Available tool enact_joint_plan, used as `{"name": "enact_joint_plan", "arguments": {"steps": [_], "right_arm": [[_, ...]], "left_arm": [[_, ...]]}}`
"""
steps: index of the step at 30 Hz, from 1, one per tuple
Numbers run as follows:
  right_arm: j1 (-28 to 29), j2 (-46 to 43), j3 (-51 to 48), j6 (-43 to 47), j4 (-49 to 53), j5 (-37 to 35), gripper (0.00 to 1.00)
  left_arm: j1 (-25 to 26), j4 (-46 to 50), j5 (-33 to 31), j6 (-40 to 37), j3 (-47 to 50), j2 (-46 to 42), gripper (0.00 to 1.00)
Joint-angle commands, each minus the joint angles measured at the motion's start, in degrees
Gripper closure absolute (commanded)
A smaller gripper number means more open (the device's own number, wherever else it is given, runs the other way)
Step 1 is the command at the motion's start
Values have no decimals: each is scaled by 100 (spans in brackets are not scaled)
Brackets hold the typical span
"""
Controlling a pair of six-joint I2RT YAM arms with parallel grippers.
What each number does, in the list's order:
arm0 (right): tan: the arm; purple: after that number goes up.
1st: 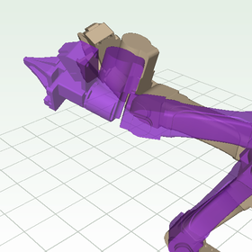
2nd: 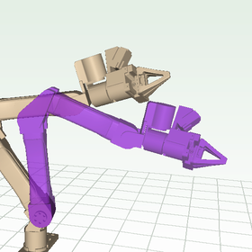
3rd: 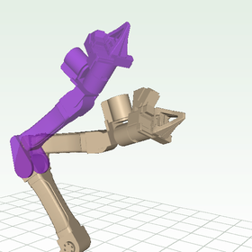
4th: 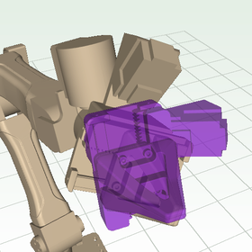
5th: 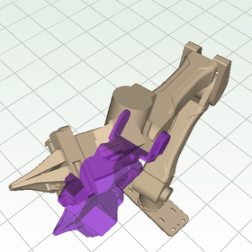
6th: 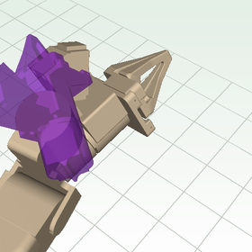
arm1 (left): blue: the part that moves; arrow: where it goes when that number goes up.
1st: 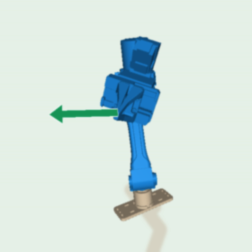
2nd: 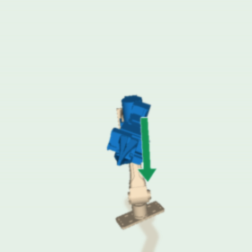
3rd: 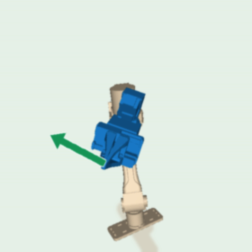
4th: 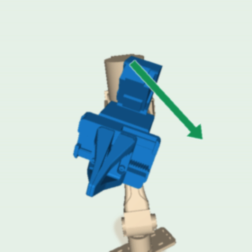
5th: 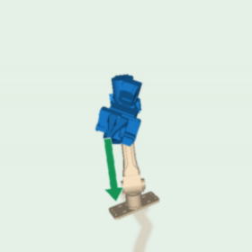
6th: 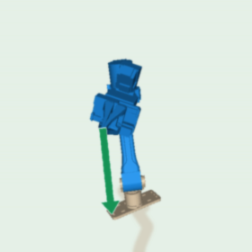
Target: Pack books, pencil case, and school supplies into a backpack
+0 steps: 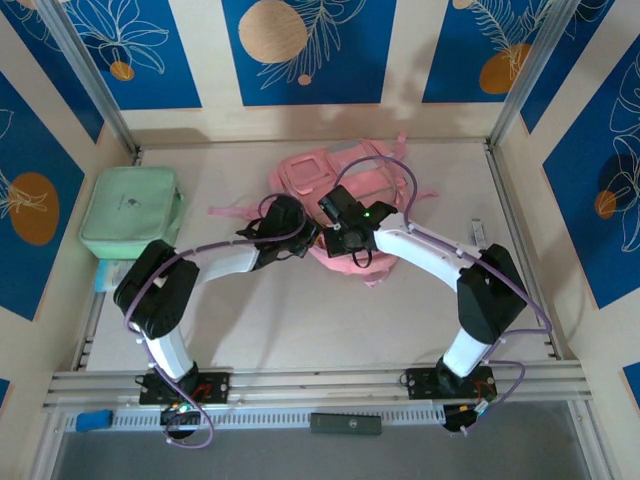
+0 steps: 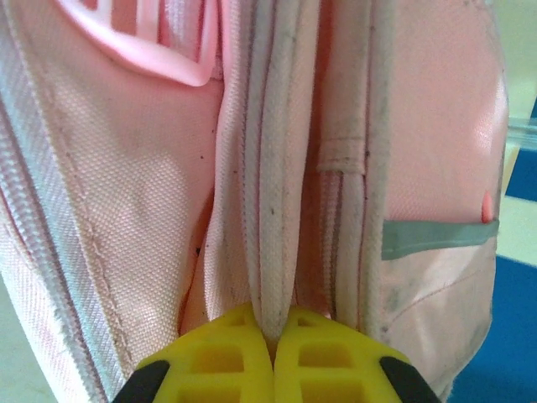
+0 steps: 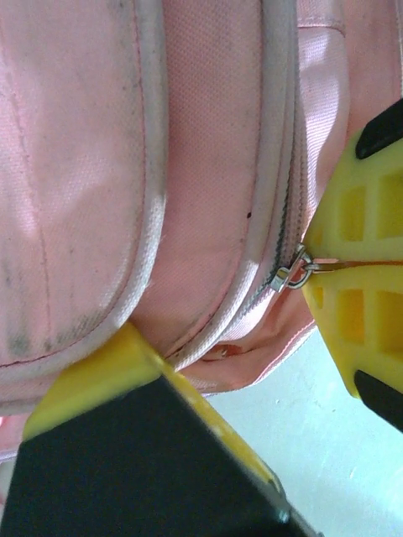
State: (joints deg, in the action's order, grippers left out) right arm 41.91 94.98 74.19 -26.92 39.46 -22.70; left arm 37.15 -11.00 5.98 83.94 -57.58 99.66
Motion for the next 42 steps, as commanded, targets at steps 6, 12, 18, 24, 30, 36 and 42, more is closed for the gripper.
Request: {"name": "enact_joint_plan", "arguments": {"steps": [6,12,18,24,30,36,42], "right_arm": [[-963,-1510,-1133,-353,1023,-90,100],[-128,-1294,-686,-115,550,546,100],[310,-582,-19,-654,74,659,100],[334,-393,0,-630,-185,732,100],[401,-392,-144,-529,-306,721,100],[404,-417,-251,-475,-255,660,100],[204,-823,-720,-487,246,325,100]], "left_arm": [[-1309,1210,314,-1887,62,-759,100],[-1964,1387,1395,-3025,-1045,-226,100],[-1621,809,1616,-2200,-32,-1071,54],[-538,100,543,-402,1243,-1742,50],[24,131,-97,127,828,-1082,60],[79,554,-865,-69,691,-896,100],[-599,1396,-976,-860,818,-1484,100]]}}
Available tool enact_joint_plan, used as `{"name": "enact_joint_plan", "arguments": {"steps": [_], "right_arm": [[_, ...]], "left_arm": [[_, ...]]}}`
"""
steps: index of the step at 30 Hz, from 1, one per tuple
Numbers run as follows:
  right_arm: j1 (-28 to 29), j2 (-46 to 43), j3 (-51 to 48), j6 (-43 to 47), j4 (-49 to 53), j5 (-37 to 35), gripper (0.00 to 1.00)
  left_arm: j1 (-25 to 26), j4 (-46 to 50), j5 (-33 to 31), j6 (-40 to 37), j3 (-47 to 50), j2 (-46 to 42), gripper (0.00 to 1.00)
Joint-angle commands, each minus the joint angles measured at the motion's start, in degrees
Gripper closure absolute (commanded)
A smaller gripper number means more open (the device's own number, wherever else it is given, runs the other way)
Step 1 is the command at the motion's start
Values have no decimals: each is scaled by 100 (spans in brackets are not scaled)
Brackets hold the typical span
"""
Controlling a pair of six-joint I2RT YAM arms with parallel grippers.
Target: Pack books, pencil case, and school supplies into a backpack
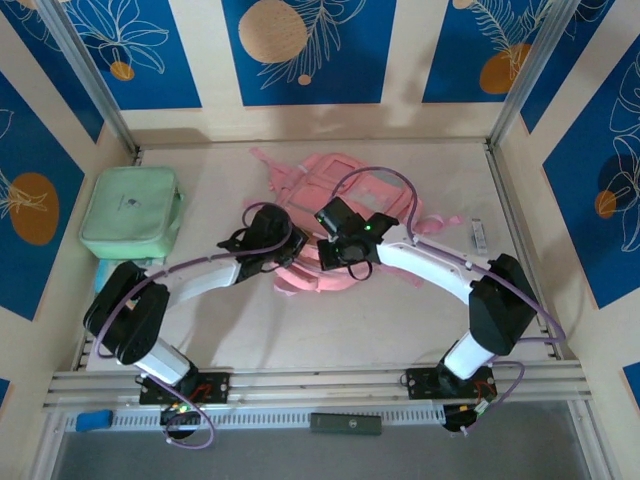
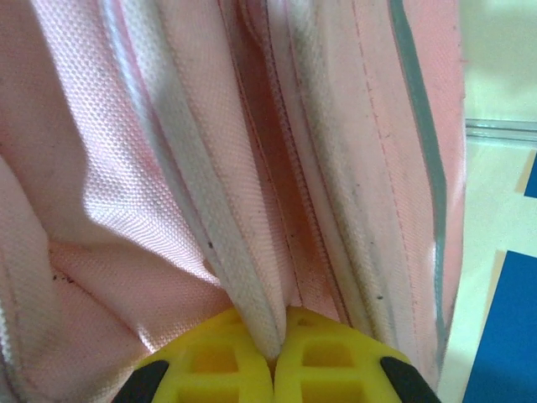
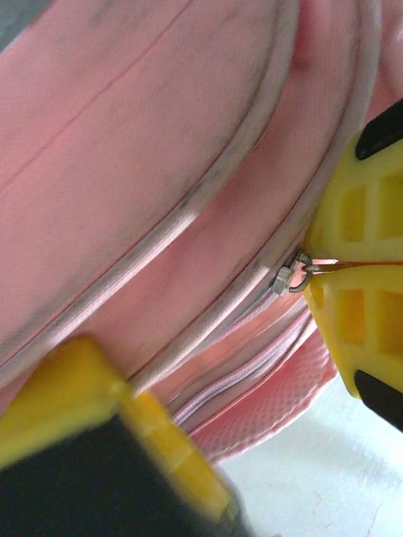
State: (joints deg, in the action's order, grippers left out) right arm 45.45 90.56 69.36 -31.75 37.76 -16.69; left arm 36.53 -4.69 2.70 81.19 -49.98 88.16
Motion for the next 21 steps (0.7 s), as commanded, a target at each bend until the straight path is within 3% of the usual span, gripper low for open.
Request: {"name": "enact_joint_plan", "arguments": {"steps": [1,3,5,10,12,17,18,19,21], "right_arm": [[-227,-449,-354,-33,507,-342,100],[-440,-556,-528,-105,752,-514,100],[-754,-750,-788,-121,832,-593,100],[-1542,-874,-975,-112,833,-621,100],[-1495,-774,-825,-35,870,-782,100],[-1032,-863,-650,262,500,-81,98],[-976,-898,-623,283,468,50,92],[-930,-974,-604,337,415,245,84],[-944,-1136,-608,355,392,460,74]], "left_arm": [[-754,926,-531,-701,106,-441,100],[-1198,711,-127,-1111,265,-593,100],[-1607,1155,208,-1574,80,-564,100],[-2088,1169,952,-2146,-215,-213,100],[-2124,1236,1079,-2192,-356,-75,100],[-2108,1080,1406,-2262,-441,-18,100],[-2098,1091,1478,-2293,-452,-21,93],[-2097,1139,1555,-2319,-460,-62,79],[-2089,1342,1563,-2412,-386,-245,69]]}}
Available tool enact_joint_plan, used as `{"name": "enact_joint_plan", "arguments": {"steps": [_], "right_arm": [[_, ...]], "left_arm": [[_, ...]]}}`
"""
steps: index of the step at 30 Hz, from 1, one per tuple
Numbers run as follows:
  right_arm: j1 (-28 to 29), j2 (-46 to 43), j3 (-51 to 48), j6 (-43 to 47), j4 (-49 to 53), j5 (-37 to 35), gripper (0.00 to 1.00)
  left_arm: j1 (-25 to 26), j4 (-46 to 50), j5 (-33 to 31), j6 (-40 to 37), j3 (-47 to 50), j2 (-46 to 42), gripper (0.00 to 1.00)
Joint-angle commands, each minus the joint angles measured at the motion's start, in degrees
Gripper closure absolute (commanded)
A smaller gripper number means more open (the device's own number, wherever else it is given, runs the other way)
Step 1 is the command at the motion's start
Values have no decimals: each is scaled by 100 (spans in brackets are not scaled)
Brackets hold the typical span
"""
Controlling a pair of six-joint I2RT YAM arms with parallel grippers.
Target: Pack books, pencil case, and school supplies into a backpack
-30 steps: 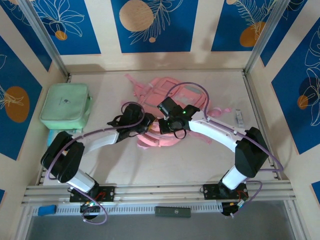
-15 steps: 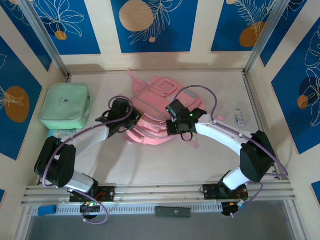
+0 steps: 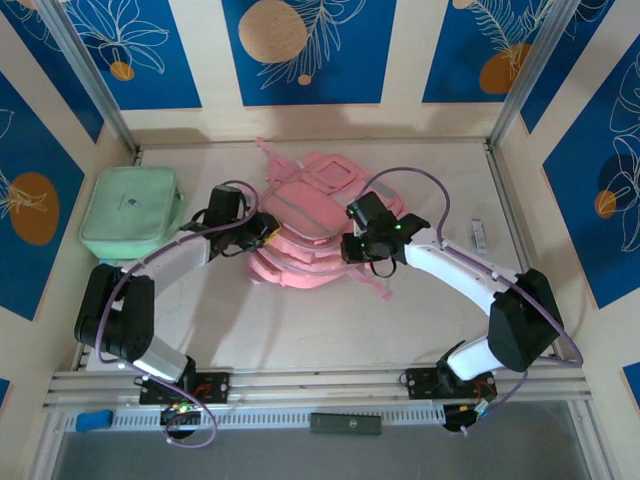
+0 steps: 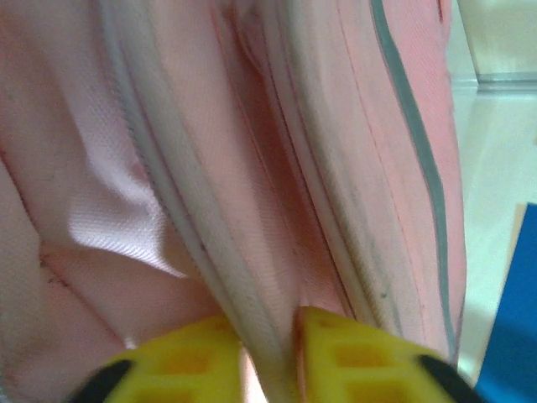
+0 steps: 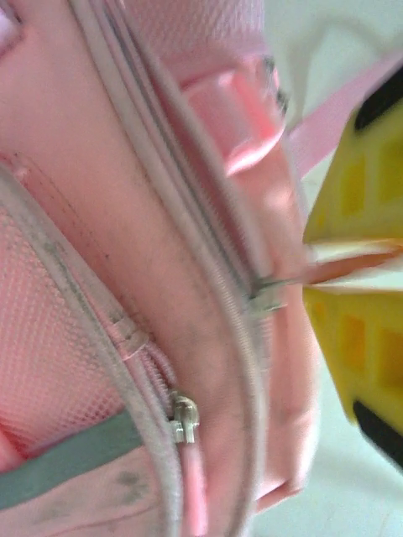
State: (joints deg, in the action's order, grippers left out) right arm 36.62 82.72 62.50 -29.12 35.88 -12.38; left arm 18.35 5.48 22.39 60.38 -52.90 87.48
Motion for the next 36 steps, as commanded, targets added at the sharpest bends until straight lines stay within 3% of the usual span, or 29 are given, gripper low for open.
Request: {"name": "enact_joint_plan", "arguments": {"steps": [1,4,7,11,13,18,20,24,28,32,36], "right_arm": [[-197,-435,61,-10,607,170,68],[-1047,-463,8,-420,529,1332,61],[-1506,-143,158,-884,430,1877,62],[-1374,356,752,-1220,482,1785,62],[-1298,589,1013,-1199,621,1564,68],[-549,566,974,-282,735,673,66],[-489,425,546,176,255,827,65],[-902,363,67,352,-390,1714,64],[-933,457,-146,722,-686,1569,60],[-1183,619,-434,832,-1289,2438,57],[-1055,729,-622,998,-1635,2521,55]], "left_arm": [[-250,394,-509,-343,16,-355,67],[-93,424,-775,-309,325,-822,67],[216,397,-903,-213,339,-963,67],[759,161,-1159,-122,198,-865,69],[929,300,-1254,-158,32,-688,70],[1085,54,-1428,153,342,-758,74],[1098,-141,-1499,541,601,-835,74],[1109,-631,-1753,991,993,-868,66],[1118,-585,-1771,1039,779,-620,66],[1116,-648,-1966,1205,735,-433,72],[1126,-674,-1946,1163,515,-255,82]]}}
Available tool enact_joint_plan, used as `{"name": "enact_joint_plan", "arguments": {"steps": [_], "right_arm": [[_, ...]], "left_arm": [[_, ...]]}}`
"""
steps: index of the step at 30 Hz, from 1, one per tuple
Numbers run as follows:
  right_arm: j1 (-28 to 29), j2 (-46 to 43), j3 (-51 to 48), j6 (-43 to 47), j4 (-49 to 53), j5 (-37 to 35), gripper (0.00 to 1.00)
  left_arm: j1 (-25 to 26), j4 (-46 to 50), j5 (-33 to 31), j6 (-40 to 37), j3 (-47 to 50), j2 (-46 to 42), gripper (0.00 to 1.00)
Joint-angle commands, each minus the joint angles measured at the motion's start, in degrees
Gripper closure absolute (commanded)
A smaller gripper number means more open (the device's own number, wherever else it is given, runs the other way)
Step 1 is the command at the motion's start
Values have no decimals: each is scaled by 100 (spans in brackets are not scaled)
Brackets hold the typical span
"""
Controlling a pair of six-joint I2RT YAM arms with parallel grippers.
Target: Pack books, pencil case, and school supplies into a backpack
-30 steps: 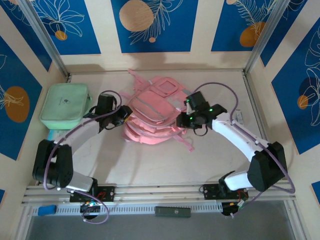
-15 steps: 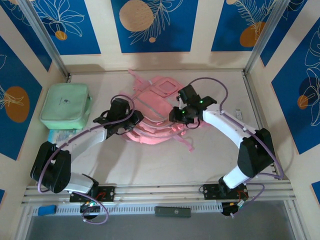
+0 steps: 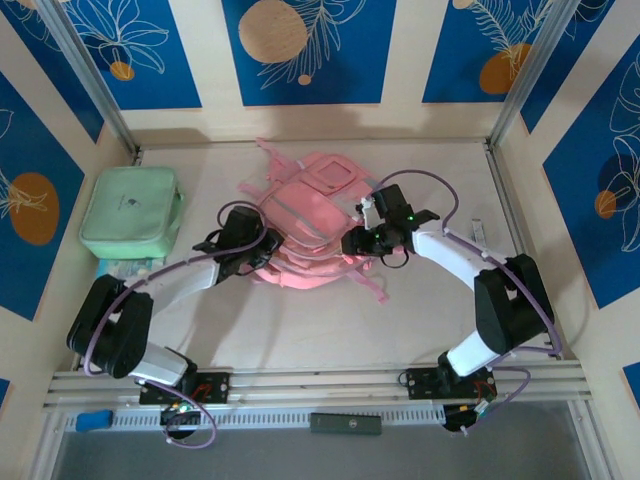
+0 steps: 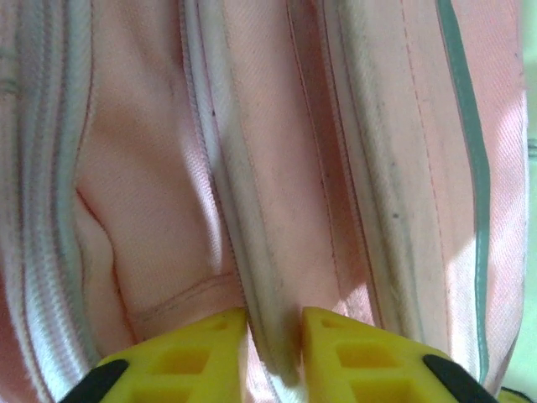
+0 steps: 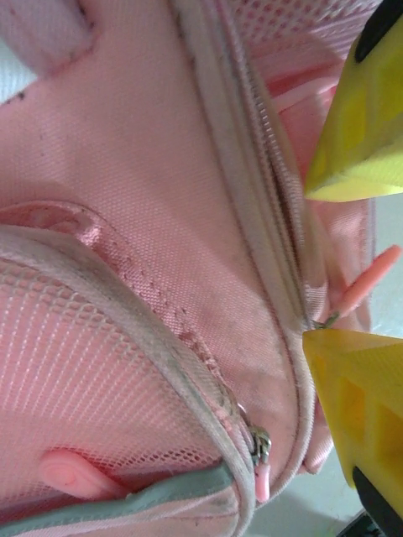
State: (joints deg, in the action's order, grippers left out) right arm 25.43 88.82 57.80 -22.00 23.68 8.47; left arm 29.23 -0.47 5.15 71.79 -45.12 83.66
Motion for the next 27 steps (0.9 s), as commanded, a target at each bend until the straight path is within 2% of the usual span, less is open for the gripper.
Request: {"name": "enact_joint_plan", "arguments": {"steps": [1,7,11,15,18,21,27], "right_arm": [[85,180,-187,317,-494,475,55],[345,436,-246,551,-728,597,58],[561,409,-239,627,-571,378,60],[732,388,-175,695,-102,-340,67],[750,458,-173,742,106,-787,67],[760,534,-104,719,119,-926,69],[989,654,298,625,498,-1733,85]], "left_arm": [[38,-125,-191,42,-285,182,85],[38,-161,-210,48,-339,213,100],[38,-58,-253,19,-348,187,100],[36,28,-326,-1,-330,125,100],[39,73,-356,-24,-339,94,100],[36,88,-374,-41,-348,81,100],[38,296,-533,-27,-334,-22,100]]}}
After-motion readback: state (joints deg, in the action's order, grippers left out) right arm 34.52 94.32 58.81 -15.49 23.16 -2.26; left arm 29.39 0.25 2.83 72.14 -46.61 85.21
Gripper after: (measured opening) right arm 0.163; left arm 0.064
